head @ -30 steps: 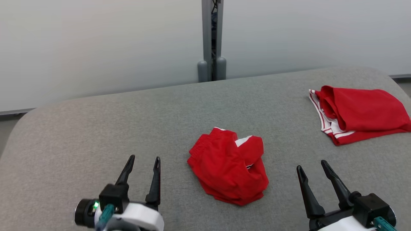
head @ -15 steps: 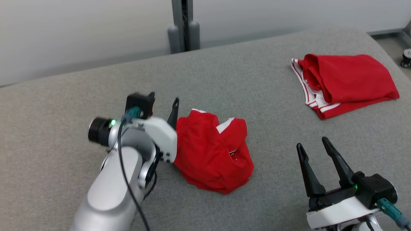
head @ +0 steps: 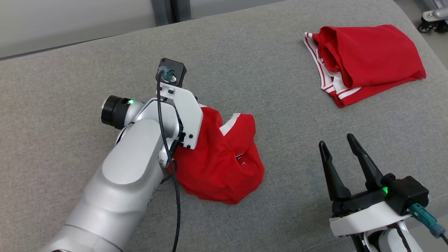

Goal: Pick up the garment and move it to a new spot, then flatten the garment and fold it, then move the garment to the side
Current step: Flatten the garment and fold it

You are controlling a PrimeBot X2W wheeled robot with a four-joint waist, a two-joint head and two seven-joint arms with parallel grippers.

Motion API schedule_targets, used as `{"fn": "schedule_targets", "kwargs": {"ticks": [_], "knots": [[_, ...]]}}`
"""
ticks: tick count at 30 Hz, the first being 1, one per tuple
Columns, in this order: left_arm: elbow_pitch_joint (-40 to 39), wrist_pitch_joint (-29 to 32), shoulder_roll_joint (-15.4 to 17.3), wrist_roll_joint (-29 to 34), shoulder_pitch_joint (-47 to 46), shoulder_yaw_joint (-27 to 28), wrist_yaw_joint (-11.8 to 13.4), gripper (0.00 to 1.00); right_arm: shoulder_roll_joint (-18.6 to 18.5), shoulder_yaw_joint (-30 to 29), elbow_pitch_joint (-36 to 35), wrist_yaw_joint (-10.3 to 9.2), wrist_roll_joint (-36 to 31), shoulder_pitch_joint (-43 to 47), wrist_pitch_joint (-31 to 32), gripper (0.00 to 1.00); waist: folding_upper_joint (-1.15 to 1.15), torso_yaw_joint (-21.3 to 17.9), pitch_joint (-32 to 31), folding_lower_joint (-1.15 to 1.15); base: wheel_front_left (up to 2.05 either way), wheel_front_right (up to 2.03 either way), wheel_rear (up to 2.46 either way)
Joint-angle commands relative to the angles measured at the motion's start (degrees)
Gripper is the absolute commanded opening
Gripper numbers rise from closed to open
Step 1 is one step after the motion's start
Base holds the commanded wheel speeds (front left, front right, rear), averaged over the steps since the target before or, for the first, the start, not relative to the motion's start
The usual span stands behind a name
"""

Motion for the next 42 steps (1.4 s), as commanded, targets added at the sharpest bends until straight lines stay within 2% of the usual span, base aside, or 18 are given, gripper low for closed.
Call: {"fn": "schedule_targets", "kwargs": {"ticks": [1,10,11,13,15,16,17,21,29,30,38,42], "knots": [[0.95,1.19,0.24,-0.82,-1.5,-0.98,-0.5,1.0,-0.05,0.21,0.21,-0.02,0.32,-0.68,-0.32,1.0,0.0,-0.31,0.11,0.0,0.0,0.0,0.0],[4.43,4.92,0.24,-5.57,-0.79,-5.13,-1.65,1.0,0.38,0.49,0.42,-0.02,0.43,-1.17,-0.32,1.0,0.0,-0.77,-0.15,0.0,0.0,0.0,0.0],[4.5,5.22,0.24,-6.43,-0.46,-5.54,-1.93,0.95,0.37,0.42,0.4,-0.02,0.45,-1.23,-0.32,1.0,0.0,-0.75,-0.15,0.0,0.0,0.0,0.0],[4.2,5.68,0.24,-8.09,-0.03,-6.39,-2.34,0.59,0.35,0.3,0.32,-0.02,0.45,-1.31,-0.32,1.0,0.0,-0.68,-0.15,0.0,0.0,0.0,0.0],[3.81,6.3,0.23,-9.75,0.65,-7.47,-2.48,0.31,0.31,0.22,0.16,-0.02,0.34,-1.32,-0.32,1.0,0.0,-0.6,-0.08,0.0,0.0,0.0,0.0],[3.86,6.53,0.25,-10.25,0.92,-8.04,-2.52,0.09,0.29,0.19,0.08,-0.02,0.31,-1.33,-0.32,1.0,0.0,-0.56,-0.04,0.0,0.0,0.0,0.0],[3.97,6.7,0.24,-10.59,1.02,-8.54,-2.5,0.0,0.3,0.2,0.0,-0.02,0.29,-1.36,-0.32,1.0,0.0,-0.54,0.0,0.0,0.0,0.0,0.0],[3.19,3.51,0.2,-11.86,0.93,-9.43,-2.75,0.0,0.36,0.19,-0.12,-0.02,0.33,-1.49,-0.32,1.0,0.0,-0.5,0.09,0.0,0.0,0.0,0.0],[-1.76,-14.04,0.23,-16.61,-2.74,-7.95,0.11,0.0,0.61,0.82,0.83,-0.02,0.58,-1.45,-0.32,1.0,0.0,-0.77,-0.93,0.0,0.0,0.0,0.0],[-1.76,-14.04,0.23,-16.61,-2.74,-7.95,0.11,0.0,0.61,0.82,0.83,-0.02,0.58,-1.45,-0.32,1.0,0.0,-0.77,-0.93,0.0,0.0,0.0,0.0],[-6.67,-26.56,0.23,-25.56,-9.51,-11.09,1.7,0.0,0.67,1.75,1.83,-0.02,0.48,-0.24,-0.32,1.0,0.0,-1.2,-3.53,0.0,0.0,0.0,0.0],[-8.4,-30.15,0.25,-30.34,-13.53,-13.94,2.6,0.0,0.41,1.94,2.28,-0.02,0.4,0.02,-0.32,1.0,0.0,-1.11,-4.71,0.0,0.0,0.0,0.0]]}}
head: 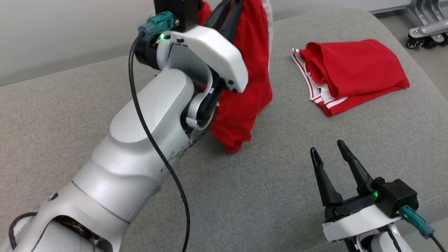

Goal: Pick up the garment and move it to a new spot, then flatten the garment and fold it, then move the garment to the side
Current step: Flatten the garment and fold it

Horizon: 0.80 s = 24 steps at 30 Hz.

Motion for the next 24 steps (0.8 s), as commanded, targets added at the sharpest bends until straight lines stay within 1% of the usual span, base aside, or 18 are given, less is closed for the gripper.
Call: {"fn": "schedule_targets", "kwargs": {"ticks": [1,5,7,9,11,13,14,15,16,17,18,21,24], "knots": [[-0.39,-0.37,0.22,-1.42,-0.8,-0.82,0.71,0.0,-0.38,0.08,0.29,-0.02,-0.06,0.28,-0.32,1.0,0.0,0.17,-0.49,0.0,0.0,0.0,0.0],[-1.53,-1.0,0.26,-5.94,1.2,-3.12,3.27,0.0,-0.57,-0.79,-0.01,-0.02,-0.23,1.12,-0.32,1.0,0.0,1.19,-1.19,0.0,0.0,0.0,0.0],[-1.76,-2.4,0.3,-7.15,4.21,-3.42,3.81,0.0,-0.59,-1.17,-0.16,-0.02,-0.37,1.69,-0.32,1.0,0.0,1.92,-1.48,0.0,0.0,0.0,0.0],[-2.71,-4.11,0.32,-8.38,8.63,-3.67,2.91,0.0,-0.6,-1.61,-0.44,-0.02,-0.51,1.98,-0.32,1.0,0.0,2.62,-1.56,0.0,0.0,0.0,0.0],[-4.46,-5.99,1.17,-9.19,13.86,-4.2,1.41,0.0,-0.52,-2.28,-0.74,-0.02,-0.55,2.68,-0.32,1.0,0.0,3.65,-1.6,0.0,0.0,0.0,0.0],[-6.15,-7.5,3.09,-9.11,19.01,-4.87,0.51,0.0,-0.46,-2.78,-0.91,-0.02,-0.56,3.29,-0.32,1.0,0.0,4.66,-1.76,0.0,0.0,0.0,0.0],[-8.0,-8.38,4.73,-9.42,24.41,-5.4,0.66,0.0,-0.54,-3.2,-0.94,-0.02,-0.69,3.85,-0.32,1.0,0.0,5.73,-2.0,0.0,0.0,0.0,0.0],[-8.0,-8.38,4.73,-9.42,24.41,-5.4,0.66,0.0,-0.54,-3.2,-0.94,-0.02,-0.69,3.85,-0.32,1.0,0.0,5.73,-2.0,0.0,0.0,0.0,0.0],[-9.24,-8.59,5.47,-9.19,26.66,-6.02,0.44,0.0,-0.62,-3.39,-0.96,-0.02,-0.66,4.05,-0.32,1.0,0.0,6.33,-2.19,0.0,0.0,0.0,0.0],[-11.3,-9.18,7.63,-9.13,30.64,-5.78,1.38,0.0,-0.77,-3.3,-1.01,-0.02,-0.77,4.39,-0.32,1.0,0.0,7.36,-2.51,0.0,0.0,0.0,0.0],[-12.4,-9.47,9.0,-8.39,32.25,-5.74,1.96,0.0,-0.87,-3.27,-1.05,-0.02,-0.86,4.52,-0.32,1.0,0.0,7.88,-2.68,0.0,0.0,0.0,0.0],[-15.95,-10.05,12.11,-7.38,37.43,-4.26,3.7,0.0,-1.12,-3.11,-1.04,-0.02,-0.99,4.78,-0.32,1.0,0.0,9.33,-3.47,0.0,0.0,0.0,0.0],[-19.29,-10.4,14.73,-6.28,41.19,-2.16,4.71,0.0,-1.29,-3.0,-0.91,-0.02,-1.1,5.13,-0.32,1.0,0.0,10.72,-4.5,0.0,0.0,0.0,0.0]]}}
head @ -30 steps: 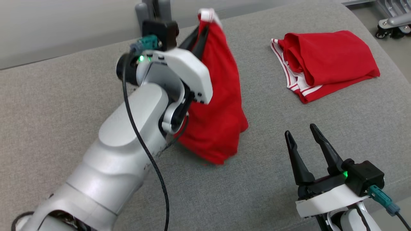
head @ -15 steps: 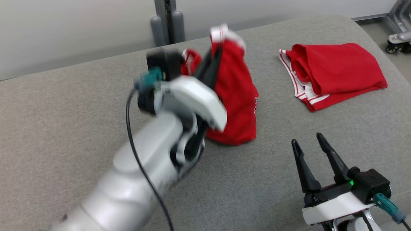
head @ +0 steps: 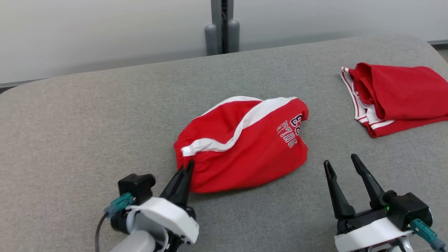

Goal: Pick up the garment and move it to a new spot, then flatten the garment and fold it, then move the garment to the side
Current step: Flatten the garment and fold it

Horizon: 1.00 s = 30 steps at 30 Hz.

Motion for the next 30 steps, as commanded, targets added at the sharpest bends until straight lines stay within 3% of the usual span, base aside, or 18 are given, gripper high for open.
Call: {"fn": "schedule_targets", "kwargs": {"ticks": [1,3,5,7,8,9,11,12,18,22,30], "knots": [[-1.45,-0.35,0.93,0.72,1.66,1.28,0.69,0.0,-0.5,0.03,-0.1,-0.02,-0.44,0.67,-0.32,1.0,0.0,1.19,-1.17,0.0,0.0,0.0,0.0],[-2.83,-0.4,2.06,0.81,4.15,2.88,1.1,0.04,-0.63,-0.01,0.0,-0.02,-0.47,0.96,-0.32,1.0,0.0,1.89,-1.75,0.0,0.0,0.0,0.0],[-3.79,-0.44,2.9,1.36,5.81,4.11,1.48,0.27,-0.72,0.08,0.06,-0.02,-0.41,1.46,-0.32,1.0,0.0,2.47,-2.28,0.0,0.0,0.0,0.0],[-4.01,-0.44,3.03,1.2,6.79,4.71,2.0,0.29,-0.8,0.2,0.13,-0.02,-0.42,1.64,-0.32,1.0,0.0,2.66,-2.52,0.0,0.0,0.0,0.0],[-4.18,-0.44,3.2,1.01,7.65,5.13,2.57,0.38,-0.89,0.31,0.2,-0.02,-0.46,1.73,-0.32,1.0,0.0,2.82,-2.76,0.0,0.0,0.0,0.0],[-4.32,-0.45,3.52,0.95,8.35,5.44,3.16,0.47,-0.91,0.38,0.25,-0.02,-0.49,1.73,-0.32,1.0,0.0,2.93,-2.97,0.0,0.0,0.0,0.0],[-4.35,-0.19,4.0,0.17,9.78,6.16,4.52,0.96,-0.94,0.51,0.31,-0.02,-0.52,1.7,-0.32,1.0,0.0,3.07,-3.29,0.0,0.0,0.0,0.0],[-4.39,-0.05,4.2,-0.28,10.37,6.62,5.21,1.0,-0.94,0.54,0.34,-0.02,-0.52,1.79,-0.32,1.0,0.0,3.12,-3.43,0.0,0.0,0.0,0.0],[-5.82,-0.26,5.03,0.84,13.08,9.72,8.69,1.0,-0.97,0.89,0.41,-0.02,-0.37,2.28,-0.32,1.0,0.0,2.86,-4.29,0.0,0.0,0.0,0.0],[-8.79,-0.42,3.79,6.43,14.59,15.83,10.51,1.0,-0.77,0.91,0.52,-0.02,-0.18,2.6,-0.32,1.0,0.0,2.62,-5.2,0.0,0.0,0.0,0.0],[-13.59,-0.41,-3.9,21.77,21.36,27.28,8.04,1.0,-0.18,1.2,0.85,-0.02,0.12,2.13,-0.32,1.0,0.0,2.26,-7.0,0.0,0.0,0.0,0.0]]}}
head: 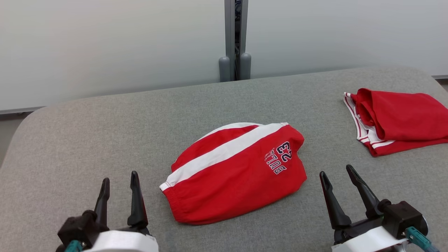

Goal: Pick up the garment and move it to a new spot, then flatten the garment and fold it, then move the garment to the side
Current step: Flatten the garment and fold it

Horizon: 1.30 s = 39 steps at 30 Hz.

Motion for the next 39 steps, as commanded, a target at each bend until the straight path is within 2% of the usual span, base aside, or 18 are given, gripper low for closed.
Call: {"fn": "schedule_targets", "kwargs": {"ticks": [1,8,19,34,39], "knots": [[0.24,-0.19,-1.13,2.53,1.53,1.28,-0.87,1.0,0.01,0.09,0.2,-0.02,0.06,0.14,-0.32,1.0,0.0,-0.05,-0.51,0.0,0.0,0.0,0.0],[2.26,-0.2,-5.79,11.12,5.56,4.32,-3.42,1.0,0.18,-0.04,0.24,-0.02,0.08,1.2,-0.32,1.0,0.0,0.14,-2.21,0.0,0.0,0.0,0.0],[4.28,-0.21,-9.54,18.04,9.34,7.39,-5.19,1.0,0.53,-0.5,0.14,-0.02,-0.03,3.67,-0.32,1.0,0.0,0.11,-3.94,0.0,0.0,0.0,0.0],[5.1,-0.21,-10.59,21.94,10.88,8.78,-6.05,1.0,0.78,-0.78,0.04,-0.02,-0.06,4.03,-0.32,1.0,0.0,0.42,-4.18,0.0,0.0,0.0,0.0],[5.22,-0.21,-10.63,22.67,10.41,8.56,-5.39,1.0,0.87,-0.66,0.14,-0.02,0.0,3.88,-0.32,1.0,0.0,0.46,-4.16,0.0,0.0,0.0,0.0]]}}
